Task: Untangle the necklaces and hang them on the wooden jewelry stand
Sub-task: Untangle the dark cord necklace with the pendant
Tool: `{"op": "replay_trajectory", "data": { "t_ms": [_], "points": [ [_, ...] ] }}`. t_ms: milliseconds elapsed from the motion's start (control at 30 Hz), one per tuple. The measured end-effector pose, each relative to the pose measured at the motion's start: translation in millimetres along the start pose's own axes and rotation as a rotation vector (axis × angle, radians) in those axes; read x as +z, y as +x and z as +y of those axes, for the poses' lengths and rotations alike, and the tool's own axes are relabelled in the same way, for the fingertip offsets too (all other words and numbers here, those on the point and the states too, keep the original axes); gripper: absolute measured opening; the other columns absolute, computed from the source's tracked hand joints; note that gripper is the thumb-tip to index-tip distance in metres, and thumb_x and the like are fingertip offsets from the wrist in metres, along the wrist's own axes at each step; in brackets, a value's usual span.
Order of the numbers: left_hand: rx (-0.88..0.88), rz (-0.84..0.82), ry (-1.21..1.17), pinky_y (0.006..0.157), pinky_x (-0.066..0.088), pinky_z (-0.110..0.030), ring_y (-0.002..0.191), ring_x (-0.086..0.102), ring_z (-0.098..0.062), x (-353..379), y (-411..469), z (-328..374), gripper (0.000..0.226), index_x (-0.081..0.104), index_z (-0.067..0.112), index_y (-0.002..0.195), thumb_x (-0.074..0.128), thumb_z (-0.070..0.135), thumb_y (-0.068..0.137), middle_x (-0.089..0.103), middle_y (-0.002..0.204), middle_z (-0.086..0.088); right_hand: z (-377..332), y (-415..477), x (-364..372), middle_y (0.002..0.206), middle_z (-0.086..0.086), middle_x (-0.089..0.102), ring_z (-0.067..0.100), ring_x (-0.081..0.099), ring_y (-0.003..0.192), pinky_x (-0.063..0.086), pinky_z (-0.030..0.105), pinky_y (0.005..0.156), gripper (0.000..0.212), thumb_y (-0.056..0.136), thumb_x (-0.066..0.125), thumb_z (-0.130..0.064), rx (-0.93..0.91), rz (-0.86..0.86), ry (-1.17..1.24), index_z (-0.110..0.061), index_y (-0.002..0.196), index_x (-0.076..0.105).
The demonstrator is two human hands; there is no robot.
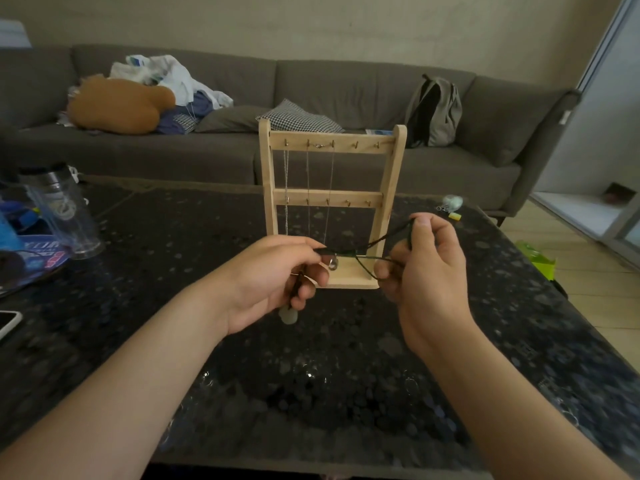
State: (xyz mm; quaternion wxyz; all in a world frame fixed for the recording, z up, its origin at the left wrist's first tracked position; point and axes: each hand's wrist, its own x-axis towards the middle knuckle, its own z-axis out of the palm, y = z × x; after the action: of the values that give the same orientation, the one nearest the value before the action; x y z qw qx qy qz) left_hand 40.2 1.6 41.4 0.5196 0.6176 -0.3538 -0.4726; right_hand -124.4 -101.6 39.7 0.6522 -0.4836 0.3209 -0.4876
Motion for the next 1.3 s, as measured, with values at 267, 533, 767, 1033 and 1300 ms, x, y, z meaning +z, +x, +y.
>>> {"op": "replay_trajectory", "data": {
  "t_ms": [267,533,767,1033,1300],
  "points": [
    [0.010,0.174,-0.023,0.058,0.035,-0.028,0.058,0.040,-0.007,3.0,3.7,-3.2,0.022,0.076,0.018,0.121,0.061,0.029,0.110,0.048,0.080,0.002,-3.5,-0.6,1.4,0.079,0.002,0.062,0.013,0.066,0.063,0.052,0.030,0.062,0.015,0.105,0.067,-0.031,0.197,0.054,0.100,-0.016,0.103,0.068],
    [0.054,0.182,-0.033,0.063,0.042,-0.031,0.069,0.053,-0.013,3.4,4.3,-2.7,0.028,0.080,0.013,0.115,0.056,0.028,0.111,0.073,0.111,-0.014,9.4,3.8,-7.7,0.104,0.006,0.076,0.015,0.070,0.095,0.051,0.025,0.073,0.009,0.096,0.074,-0.014,0.146,-0.037,-0.419,-0.016,0.105,0.072],
    [0.042,0.165,0.049,0.073,0.045,-0.036,0.079,0.056,-0.016,6.1,2.5,-1.9,0.034,0.082,0.010,0.107,0.056,0.032,0.110,0.072,0.104,-0.007,11.0,-5.5,-0.2,0.094,-0.012,0.078,0.000,0.066,0.100,0.043,0.019,0.079,0.023,0.103,0.061,-0.032,0.029,-0.283,-0.602,-0.027,0.097,0.082],
    [0.073,0.163,0.187,0.070,0.048,-0.033,0.074,0.060,-0.013,6.1,1.6,-4.6,0.032,0.081,0.012,0.104,0.056,0.030,0.111,0.074,0.097,-0.003,16.2,-4.2,-4.5,0.083,-0.012,0.079,0.002,0.074,0.082,0.059,0.021,0.077,0.007,0.098,0.077,-0.024,-0.233,-0.274,-0.727,-0.027,0.095,0.082],
    [0.050,0.154,0.174,0.068,0.046,-0.033,0.073,0.058,-0.014,6.2,0.5,-2.8,0.035,0.079,0.010,0.102,0.053,0.031,0.112,0.068,0.088,-0.003,18.4,-3.6,-3.2,0.090,-0.014,0.075,-0.002,0.069,0.088,0.057,0.017,0.079,0.008,0.101,0.073,-0.022,-0.267,-0.325,-0.828,-0.028,0.103,0.078]
  ]
}}
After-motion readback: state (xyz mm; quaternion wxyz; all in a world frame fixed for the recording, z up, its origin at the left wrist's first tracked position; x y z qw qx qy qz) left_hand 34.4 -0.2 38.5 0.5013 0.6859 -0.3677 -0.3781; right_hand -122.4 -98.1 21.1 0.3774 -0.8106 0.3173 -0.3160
